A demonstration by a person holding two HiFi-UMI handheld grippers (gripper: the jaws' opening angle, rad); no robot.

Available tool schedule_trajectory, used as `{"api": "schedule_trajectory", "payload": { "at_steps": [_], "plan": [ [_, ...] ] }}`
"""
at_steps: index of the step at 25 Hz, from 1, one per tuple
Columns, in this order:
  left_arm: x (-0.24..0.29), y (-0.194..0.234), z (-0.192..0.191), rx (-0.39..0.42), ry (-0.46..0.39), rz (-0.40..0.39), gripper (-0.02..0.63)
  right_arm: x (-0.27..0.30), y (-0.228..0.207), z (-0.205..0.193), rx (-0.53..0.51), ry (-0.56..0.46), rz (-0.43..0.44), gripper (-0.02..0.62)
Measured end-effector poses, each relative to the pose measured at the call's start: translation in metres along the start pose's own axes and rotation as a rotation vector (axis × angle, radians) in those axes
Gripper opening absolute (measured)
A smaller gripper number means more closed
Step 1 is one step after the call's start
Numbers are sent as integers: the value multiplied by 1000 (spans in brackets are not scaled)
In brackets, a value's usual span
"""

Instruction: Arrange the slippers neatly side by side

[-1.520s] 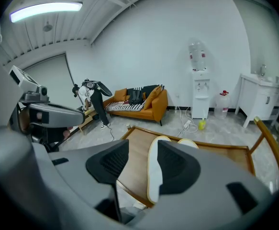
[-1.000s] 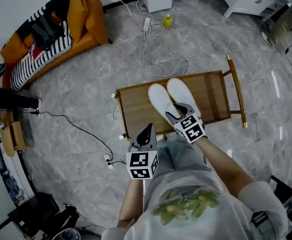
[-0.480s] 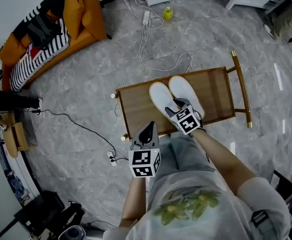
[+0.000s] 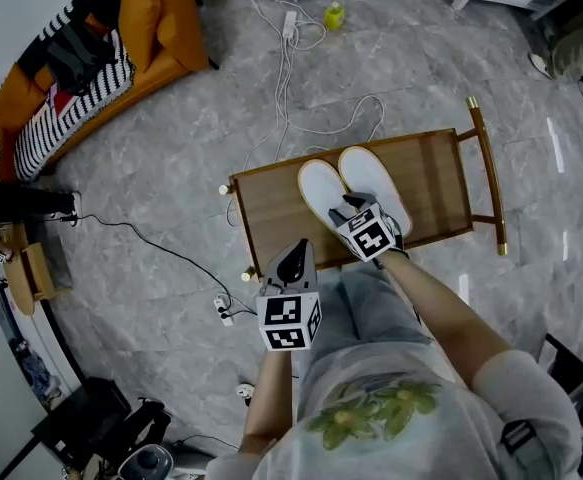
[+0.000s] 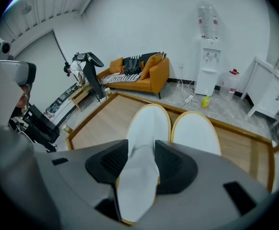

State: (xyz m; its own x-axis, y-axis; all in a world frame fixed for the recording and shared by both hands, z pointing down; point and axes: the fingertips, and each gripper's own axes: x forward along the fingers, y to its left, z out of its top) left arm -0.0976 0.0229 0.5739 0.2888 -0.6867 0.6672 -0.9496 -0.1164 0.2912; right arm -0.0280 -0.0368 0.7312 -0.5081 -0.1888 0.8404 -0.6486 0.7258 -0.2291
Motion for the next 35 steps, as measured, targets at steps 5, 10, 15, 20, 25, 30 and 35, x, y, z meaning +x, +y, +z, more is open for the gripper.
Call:
{"api": "schedule_trajectory", "payload": {
  "at_steps": [5,10,15,20,25,30,35],
  "plan": [
    [2,3,-6,-9,14,0,15,7,-4,-9,38,44,-16,132],
    [4,8,-9,-19,24,4,15,11,-5,-10,68,58,-27,55],
    [6,10,-12,-22,31,3,15,6,-7,-12,196,69,-44,35],
    [6,12,-11,-22,37,-1,15,2,-5,-8,337,48,-48,34],
    [6,12,-10,-18,42,-7,15,-3,-3,-12,507,39,-73,34],
    [7,14,-11,-12,45,-13,15,-1,0,-14,653,14,-88,34],
    [7,15,-13,-5,56,-17,15,4,3,-13,760,-5,-88,33]
  ]
}}
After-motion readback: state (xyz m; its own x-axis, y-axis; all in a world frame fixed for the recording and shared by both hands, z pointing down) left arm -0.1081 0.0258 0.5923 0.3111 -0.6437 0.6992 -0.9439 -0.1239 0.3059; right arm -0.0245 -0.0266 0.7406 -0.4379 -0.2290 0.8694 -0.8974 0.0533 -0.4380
